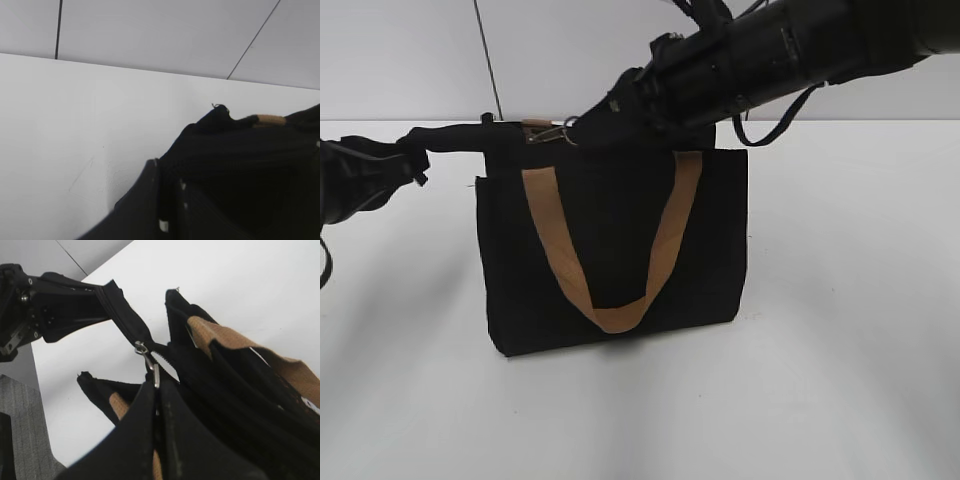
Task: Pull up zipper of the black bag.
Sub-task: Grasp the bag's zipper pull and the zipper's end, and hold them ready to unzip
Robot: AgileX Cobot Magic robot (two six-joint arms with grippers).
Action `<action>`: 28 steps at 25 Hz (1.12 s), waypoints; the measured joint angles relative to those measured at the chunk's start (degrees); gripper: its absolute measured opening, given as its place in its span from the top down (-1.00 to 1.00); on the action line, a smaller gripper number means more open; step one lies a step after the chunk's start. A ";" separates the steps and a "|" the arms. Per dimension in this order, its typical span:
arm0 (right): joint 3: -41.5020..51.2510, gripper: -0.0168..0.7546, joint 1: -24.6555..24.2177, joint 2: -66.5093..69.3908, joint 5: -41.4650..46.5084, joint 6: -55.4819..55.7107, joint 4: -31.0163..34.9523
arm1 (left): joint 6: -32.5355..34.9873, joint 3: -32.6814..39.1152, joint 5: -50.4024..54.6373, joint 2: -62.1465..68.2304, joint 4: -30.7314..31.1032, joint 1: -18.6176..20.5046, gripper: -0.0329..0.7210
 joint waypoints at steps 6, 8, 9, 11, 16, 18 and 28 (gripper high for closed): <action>0.00 0.96 -5.33 -0.10 5.74 6.32 -9.18 | 0.05 0.00 0.18 0.00 -0.05 0.00 0.88; 0.00 0.96 -7.32 -0.49 7.28 7.72 -11.53 | 0.05 0.00 0.22 0.00 -0.05 0.00 0.88; 0.00 0.96 -8.13 -0.98 7.70 8.14 -12.60 | 0.05 0.00 0.35 0.00 -0.05 0.00 0.88; 0.00 0.96 -10.05 -2.04 8.67 9.41 -14.47 | 0.05 0.00 0.41 0.00 -0.05 0.00 0.88; 0.00 0.96 -14.44 -4.36 10.63 13.43 -19.84 | 0.05 0.00 0.48 0.00 0.00 0.00 0.88; 0.00 0.96 -16.06 -4.73 10.94 14.58 -21.37 | 0.05 0.00 0.48 0.00 0.00 0.00 0.88; 0.00 0.65 -14.99 -4.73 13.20 15.35 -21.41 | -1.19 0.00 1.50 0.00 0.15 0.01 0.85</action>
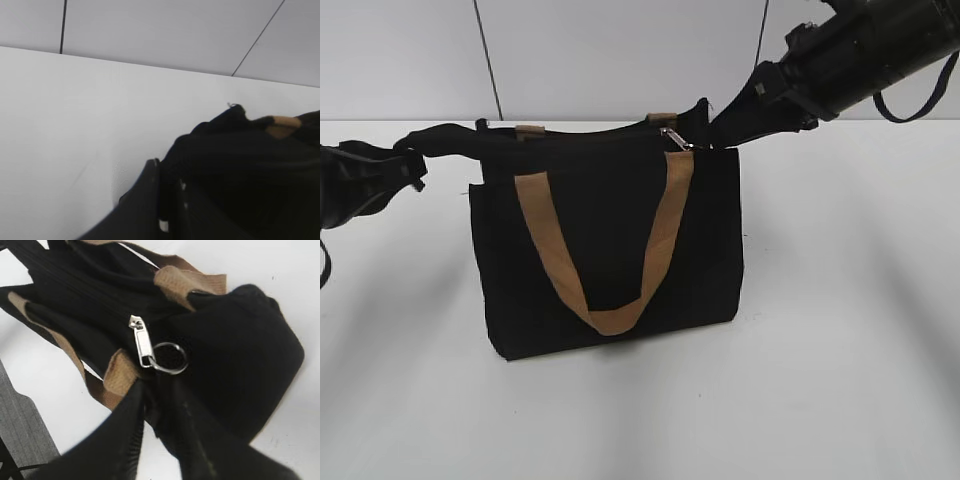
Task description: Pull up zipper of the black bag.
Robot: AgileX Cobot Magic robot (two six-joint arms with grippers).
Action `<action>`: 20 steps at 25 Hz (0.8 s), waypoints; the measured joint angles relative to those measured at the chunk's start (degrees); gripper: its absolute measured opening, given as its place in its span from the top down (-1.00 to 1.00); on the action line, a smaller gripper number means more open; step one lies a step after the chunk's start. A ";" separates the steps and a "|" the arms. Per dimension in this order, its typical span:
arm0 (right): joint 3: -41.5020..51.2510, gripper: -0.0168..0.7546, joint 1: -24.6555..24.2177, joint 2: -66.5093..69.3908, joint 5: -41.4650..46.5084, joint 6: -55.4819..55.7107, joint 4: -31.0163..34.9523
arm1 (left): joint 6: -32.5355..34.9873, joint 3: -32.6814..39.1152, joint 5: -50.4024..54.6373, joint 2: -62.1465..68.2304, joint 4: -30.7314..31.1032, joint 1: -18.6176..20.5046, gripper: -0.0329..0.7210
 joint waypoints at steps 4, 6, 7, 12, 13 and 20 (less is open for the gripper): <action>0.00 -0.13 0.86 -0.81 0.50 0.37 -0.18 | -2.24 0.00 0.26 0.00 1.49 0.00 0.44; 0.00 -0.33 1.03 -1.96 0.55 1.27 -0.68 | -3.71 0.00 0.35 0.00 1.55 0.00 0.10; 0.00 -0.38 1.03 -2.66 0.67 1.88 -1.32 | -4.09 0.00 0.58 0.00 1.55 0.00 -0.07; 0.00 -0.45 1.03 -6.25 0.93 6.28 -7.58 | -5.01 -0.79 8.36 0.00 1.61 0.00 -0.36; 0.00 -0.45 1.03 -6.83 1.09 7.50 -9.05 | -5.06 -1.45 11.35 0.00 1.61 0.00 -0.37; 1.70 -0.46 1.03 -10.94 2.70 13.55 -16.17 | -5.08 -9.42 33.57 -1.03 -2.35 -1.89 -0.38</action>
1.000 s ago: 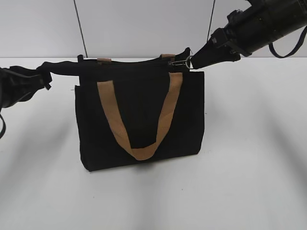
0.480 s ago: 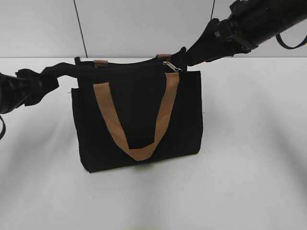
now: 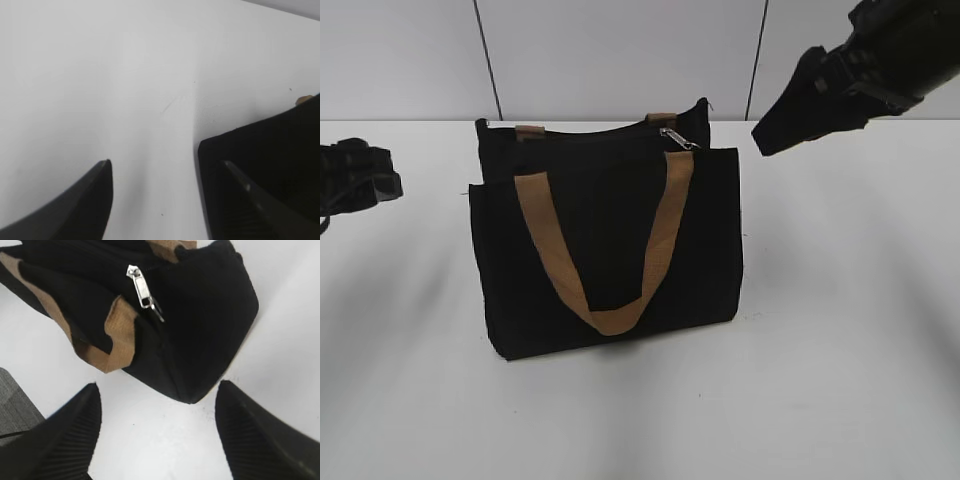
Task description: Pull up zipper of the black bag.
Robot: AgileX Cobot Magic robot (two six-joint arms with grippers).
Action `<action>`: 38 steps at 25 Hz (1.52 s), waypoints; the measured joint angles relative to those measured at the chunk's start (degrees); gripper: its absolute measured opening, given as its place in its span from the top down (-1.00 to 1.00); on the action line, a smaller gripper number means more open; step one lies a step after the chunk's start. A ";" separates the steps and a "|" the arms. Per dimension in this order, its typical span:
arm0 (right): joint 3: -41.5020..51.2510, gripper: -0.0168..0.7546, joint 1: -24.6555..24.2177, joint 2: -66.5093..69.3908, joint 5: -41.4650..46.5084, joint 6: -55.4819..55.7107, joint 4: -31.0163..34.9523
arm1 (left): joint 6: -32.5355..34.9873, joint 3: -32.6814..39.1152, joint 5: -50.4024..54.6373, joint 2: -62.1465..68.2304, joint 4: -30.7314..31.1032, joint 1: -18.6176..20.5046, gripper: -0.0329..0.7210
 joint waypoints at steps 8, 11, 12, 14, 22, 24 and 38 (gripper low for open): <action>9.69 -0.46 0.00 -7.67 -0.45 1.53 -0.67 | -0.05 -5.73 17.33 -8.85 -3.30 -7.78 -0.38; 13.11 -0.46 0.00 -11.93 -1.49 2.28 -0.67 | 2.12 -5.83 22.79 -13.09 -6.74 -9.93 -0.38; 14.04 -0.46 0.00 -13.50 -2.05 2.34 -0.73 | 3.46 -5.88 24.60 -14.55 -8.09 -10.50 -0.37; 16.15 -0.46 0.00 -16.57 -3.03 2.55 -0.85 | 7.19 -5.89 27.94 -17.23 -11.52 -11.40 -0.36; 25.08 -0.46 0.00 -32.29 -3.98 4.69 -1.54 | 22.70 -5.94 41.72 -29.52 -18.67 -11.73 -0.34; 27.63 -0.46 0.00 -36.93 -3.98 6.23 -1.94 | 24.78 -5.94 44.14 -34.99 -19.07 -11.73 -0.34; 40.05 -0.45 0.00 -69.68 2.72 26.72 -15.75 | 27.36 -0.69 56.31 -57.26 -20.91 -11.80 -0.29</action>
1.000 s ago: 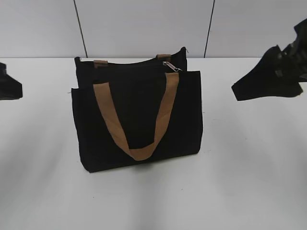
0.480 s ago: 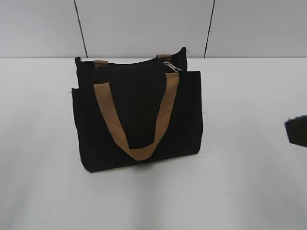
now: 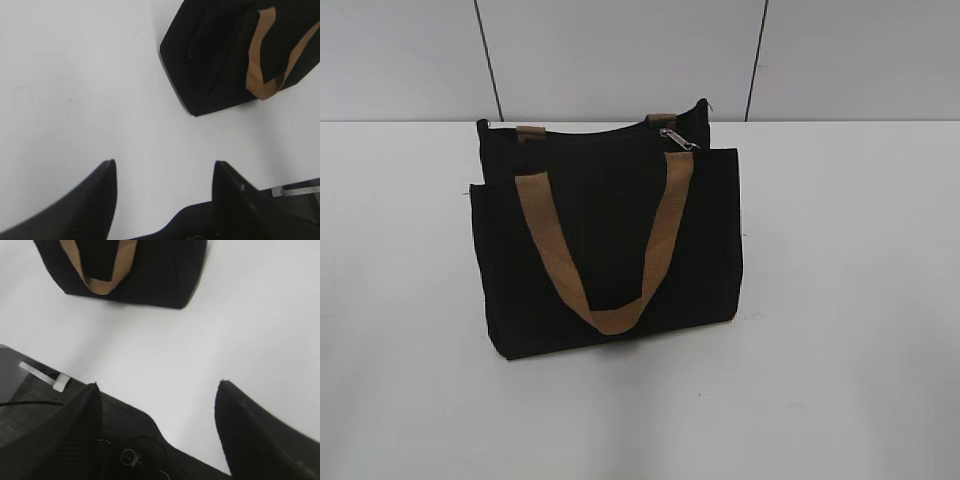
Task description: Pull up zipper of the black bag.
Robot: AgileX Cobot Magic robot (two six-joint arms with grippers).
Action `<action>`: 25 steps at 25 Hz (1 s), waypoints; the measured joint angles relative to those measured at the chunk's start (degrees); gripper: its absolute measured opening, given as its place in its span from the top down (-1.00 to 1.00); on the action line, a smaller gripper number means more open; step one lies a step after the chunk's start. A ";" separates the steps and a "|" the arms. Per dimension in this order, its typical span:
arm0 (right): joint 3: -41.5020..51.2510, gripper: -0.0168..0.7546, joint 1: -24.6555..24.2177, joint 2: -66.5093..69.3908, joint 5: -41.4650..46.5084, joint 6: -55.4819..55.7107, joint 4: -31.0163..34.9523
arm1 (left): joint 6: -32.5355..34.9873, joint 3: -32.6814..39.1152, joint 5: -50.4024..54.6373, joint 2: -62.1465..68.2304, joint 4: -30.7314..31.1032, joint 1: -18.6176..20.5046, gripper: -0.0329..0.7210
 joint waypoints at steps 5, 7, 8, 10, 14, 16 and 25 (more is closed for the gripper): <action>0.02 -0.45 0.00 -8.81 7.27 5.95 -8.33 | 4.42 4.26 0.39 -7.88 -3.94 -0.04 -0.28; 0.02 -0.45 0.00 -12.21 9.92 7.41 -11.24 | 4.83 4.81 0.45 -10.91 -4.43 -0.04 -0.28; 0.09 -0.45 0.00 -14.11 10.61 8.16 -12.44 | 4.83 5.20 0.31 -12.05 -4.52 -0.04 -0.28; 0.09 -0.44 0.00 -17.47 11.18 9.43 -15.47 | 4.89 5.96 0.08 -14.44 -4.64 -0.04 -0.28; 0.14 -0.45 0.00 -20.69 11.67 11.82 -20.51 | 5.06 6.64 -0.55 -16.54 -4.53 -0.04 -0.28; 0.94 -0.45 0.00 -20.69 11.48 12.18 -21.47 | 5.06 6.70 -0.99 -16.71 -4.39 -0.04 -0.27; 4.42 -0.44 0.00 -20.69 5.12 12.36 -22.15 | 5.08 6.70 -1.34 -16.77 -4.34 -0.04 -0.20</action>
